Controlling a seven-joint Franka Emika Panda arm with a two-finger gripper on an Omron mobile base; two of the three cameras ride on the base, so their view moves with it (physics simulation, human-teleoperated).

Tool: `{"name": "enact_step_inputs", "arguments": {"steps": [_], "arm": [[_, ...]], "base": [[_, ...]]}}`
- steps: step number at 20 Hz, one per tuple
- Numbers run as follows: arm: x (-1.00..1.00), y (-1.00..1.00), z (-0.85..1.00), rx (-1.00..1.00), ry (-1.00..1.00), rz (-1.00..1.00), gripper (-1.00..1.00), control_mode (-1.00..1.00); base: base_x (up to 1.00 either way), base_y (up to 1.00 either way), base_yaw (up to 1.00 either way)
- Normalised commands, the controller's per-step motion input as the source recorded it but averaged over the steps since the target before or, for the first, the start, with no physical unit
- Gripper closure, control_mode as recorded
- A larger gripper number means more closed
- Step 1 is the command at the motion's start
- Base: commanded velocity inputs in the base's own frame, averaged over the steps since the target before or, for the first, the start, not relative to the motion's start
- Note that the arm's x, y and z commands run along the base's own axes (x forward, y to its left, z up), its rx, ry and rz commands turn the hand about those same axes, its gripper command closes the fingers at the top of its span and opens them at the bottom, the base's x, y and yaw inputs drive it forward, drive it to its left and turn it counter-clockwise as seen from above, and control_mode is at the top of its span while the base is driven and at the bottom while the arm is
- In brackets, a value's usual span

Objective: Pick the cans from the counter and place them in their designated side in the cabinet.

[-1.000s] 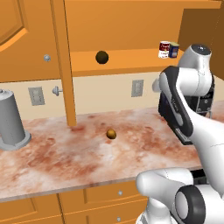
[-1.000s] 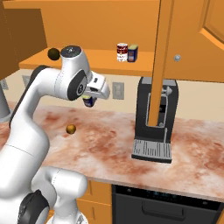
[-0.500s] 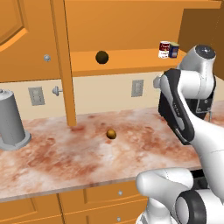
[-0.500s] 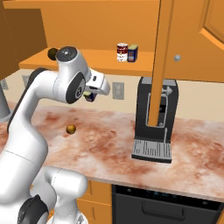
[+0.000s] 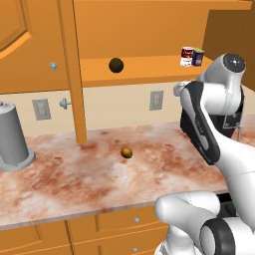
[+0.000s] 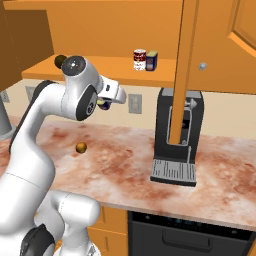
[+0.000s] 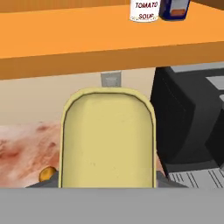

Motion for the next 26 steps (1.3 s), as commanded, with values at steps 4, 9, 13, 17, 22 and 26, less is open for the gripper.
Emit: {"name": "enact_step_inputs", "arguments": {"steps": [4, 9, 13, 17, 22, 26], "arm": [[0.13, -0.02, 0.16, -0.02, -0.11, 0.00, 1.00, -1.00], [0.13, -0.01, 0.15, -0.02, -0.09, 0.00, 1.00, -1.00], [0.22, 0.00, 0.08, 0.00, -0.01, 0.00, 1.00, -1.00], [0.31, -0.03, 0.10, 0.00, 0.03, 0.00, 1.00, -1.00], [0.33, -0.07, 0.17, 0.00, 0.02, 0.00, 1.00, -1.00], [0.20, -0.07, 0.26, 0.00, 0.01, 0.00, 1.00, -1.00]], "base": [[0.00, 0.00, 0.00], [0.00, 0.00, 0.00], [0.00, 0.00, 0.00], [0.00, 0.00, 0.00], [0.00, 0.00, 0.00], [0.00, 0.00, 0.00]]}}
